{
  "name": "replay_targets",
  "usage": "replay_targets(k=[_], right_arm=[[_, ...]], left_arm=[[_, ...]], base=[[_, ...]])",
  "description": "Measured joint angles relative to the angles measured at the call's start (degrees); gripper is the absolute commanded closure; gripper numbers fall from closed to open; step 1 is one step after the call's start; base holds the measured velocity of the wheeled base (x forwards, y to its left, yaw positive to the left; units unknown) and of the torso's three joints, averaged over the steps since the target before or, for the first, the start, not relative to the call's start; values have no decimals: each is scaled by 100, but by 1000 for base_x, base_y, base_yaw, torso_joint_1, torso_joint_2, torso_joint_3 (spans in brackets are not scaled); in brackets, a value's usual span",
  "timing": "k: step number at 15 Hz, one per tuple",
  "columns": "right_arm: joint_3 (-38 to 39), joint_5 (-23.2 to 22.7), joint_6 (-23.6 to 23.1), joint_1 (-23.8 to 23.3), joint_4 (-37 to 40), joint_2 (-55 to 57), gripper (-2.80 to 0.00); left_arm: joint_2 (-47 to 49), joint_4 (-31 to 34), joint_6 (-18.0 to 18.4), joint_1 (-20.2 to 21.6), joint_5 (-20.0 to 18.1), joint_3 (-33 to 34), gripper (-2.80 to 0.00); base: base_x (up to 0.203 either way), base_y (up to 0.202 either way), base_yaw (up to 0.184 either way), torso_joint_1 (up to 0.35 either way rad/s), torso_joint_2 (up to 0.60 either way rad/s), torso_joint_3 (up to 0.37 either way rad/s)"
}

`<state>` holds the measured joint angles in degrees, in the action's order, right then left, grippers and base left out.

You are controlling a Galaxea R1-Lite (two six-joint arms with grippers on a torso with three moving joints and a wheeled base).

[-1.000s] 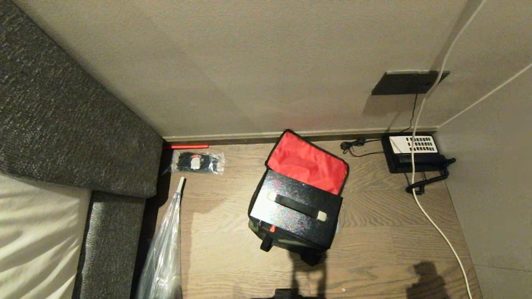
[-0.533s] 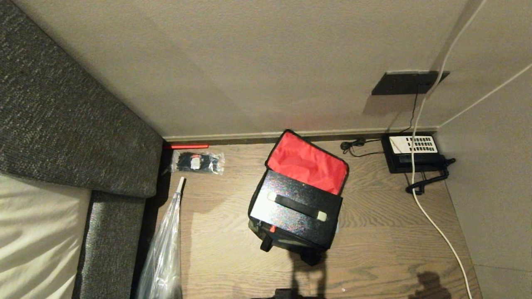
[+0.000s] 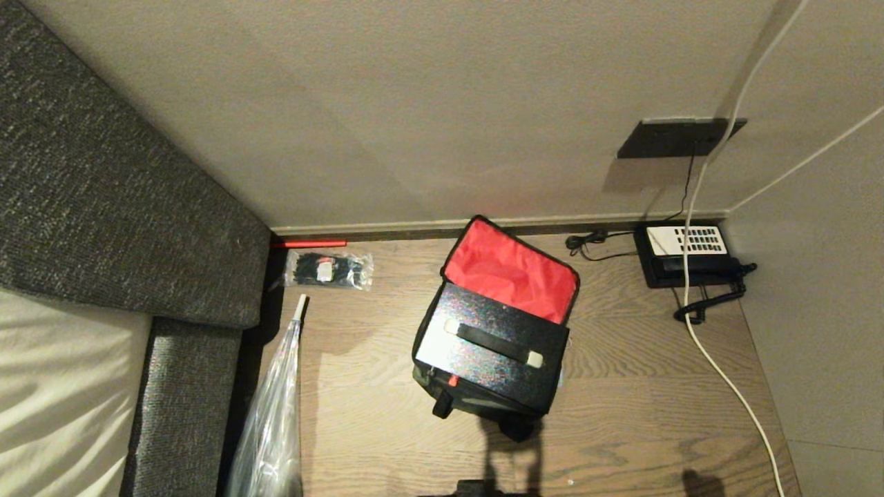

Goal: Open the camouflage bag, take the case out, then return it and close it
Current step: Close the top of the storage box

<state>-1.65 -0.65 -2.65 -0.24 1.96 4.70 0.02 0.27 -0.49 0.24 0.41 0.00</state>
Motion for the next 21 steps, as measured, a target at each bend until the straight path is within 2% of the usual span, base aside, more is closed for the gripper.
replay_targets(k=[17, 21], right_arm=[[77, -19, -55, 13, 12, -336, 0], [77, -21, -55, 17, 15, -336, 0]], left_arm=[[0, 37, 24, 0, 2, 0, 0], [0, -6, 30, 0, 7, 0, 0]], base=[[0, 0, 0, 0, 0, 0], [0, 0, 0, 3, 2, -127]])
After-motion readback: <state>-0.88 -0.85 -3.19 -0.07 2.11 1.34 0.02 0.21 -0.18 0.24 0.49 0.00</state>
